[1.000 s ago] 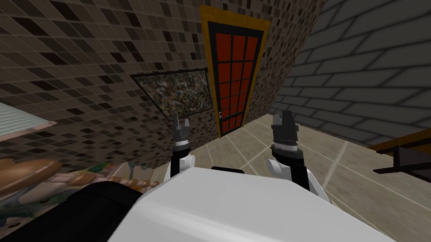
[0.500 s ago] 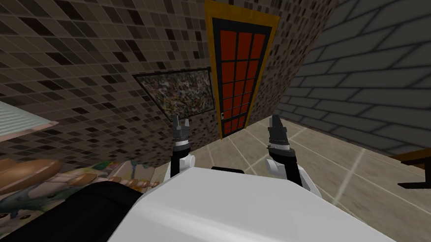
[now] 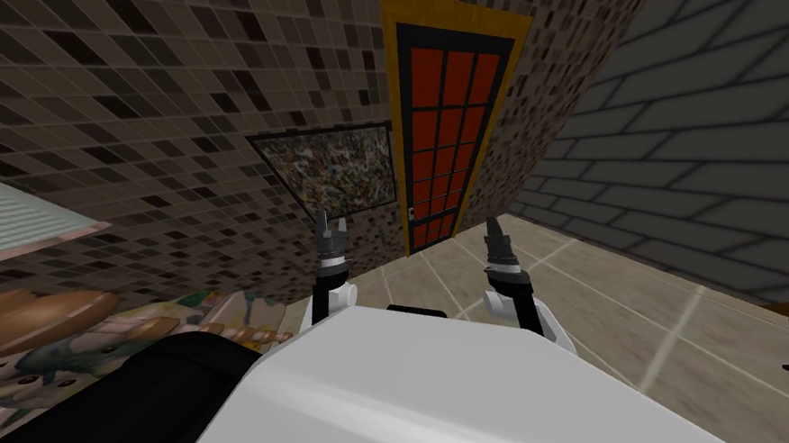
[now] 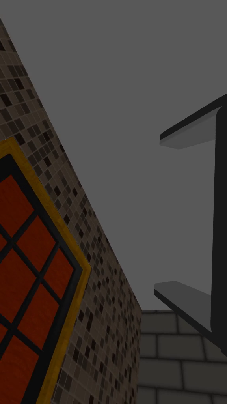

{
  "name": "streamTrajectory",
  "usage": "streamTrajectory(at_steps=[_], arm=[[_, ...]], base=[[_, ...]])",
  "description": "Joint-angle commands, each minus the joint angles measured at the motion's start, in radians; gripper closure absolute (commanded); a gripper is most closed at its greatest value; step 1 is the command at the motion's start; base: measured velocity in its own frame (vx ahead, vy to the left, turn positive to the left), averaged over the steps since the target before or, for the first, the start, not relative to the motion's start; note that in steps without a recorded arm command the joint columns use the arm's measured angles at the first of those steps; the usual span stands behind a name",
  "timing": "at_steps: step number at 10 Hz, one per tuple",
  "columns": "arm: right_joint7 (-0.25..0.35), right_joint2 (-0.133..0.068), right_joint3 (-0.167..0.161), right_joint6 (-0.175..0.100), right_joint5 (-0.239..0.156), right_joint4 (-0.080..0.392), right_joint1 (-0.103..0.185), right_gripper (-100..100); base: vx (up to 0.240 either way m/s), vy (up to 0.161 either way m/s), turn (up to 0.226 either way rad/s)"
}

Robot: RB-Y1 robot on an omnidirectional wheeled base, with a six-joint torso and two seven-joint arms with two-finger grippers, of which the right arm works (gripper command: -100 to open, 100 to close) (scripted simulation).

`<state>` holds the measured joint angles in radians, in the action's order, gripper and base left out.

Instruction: Pull the door open

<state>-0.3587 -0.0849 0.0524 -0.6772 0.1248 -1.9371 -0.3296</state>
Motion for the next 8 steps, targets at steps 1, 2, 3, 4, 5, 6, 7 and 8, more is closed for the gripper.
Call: streamTrajectory(at_steps=[1, 2, 3, 4, 5, 6, 7, 8], arm=[[-0.018, 0.000, 0.000, -0.013, 0.005, 0.032, 0.002, -100], [-0.039, -0.003, 0.003, -0.020, 0.010, 0.065, 0.012, -100], [-0.060, -0.007, 0.007, -0.027, 0.016, 0.096, 0.022, -100], [-0.060, -0.007, 0.007, -0.027, 0.016, 0.098, 0.022, -100], [-0.081, -0.010, 0.010, -0.033, 0.022, 0.132, 0.032, -100], [-0.103, -0.014, 0.013, -0.040, 0.029, 0.161, 0.042, -100], [-0.125, -0.017, 0.017, -0.048, 0.035, 0.193, 0.052, -100], [-0.125, -0.017, 0.017, -0.048, 0.035, 0.203, 0.052, -100]], base=[[0.069, 0.003, 0.020], [0.060, 0.002, 0.051], [0.091, 0.014, 0.099], [0.070, 0.005, 0.036], [0.059, 0.003, 0.068], [0.082, 0.001, 0.102], [0.101, 0.012, 0.110], [0.067, 0.007, 0.028]])
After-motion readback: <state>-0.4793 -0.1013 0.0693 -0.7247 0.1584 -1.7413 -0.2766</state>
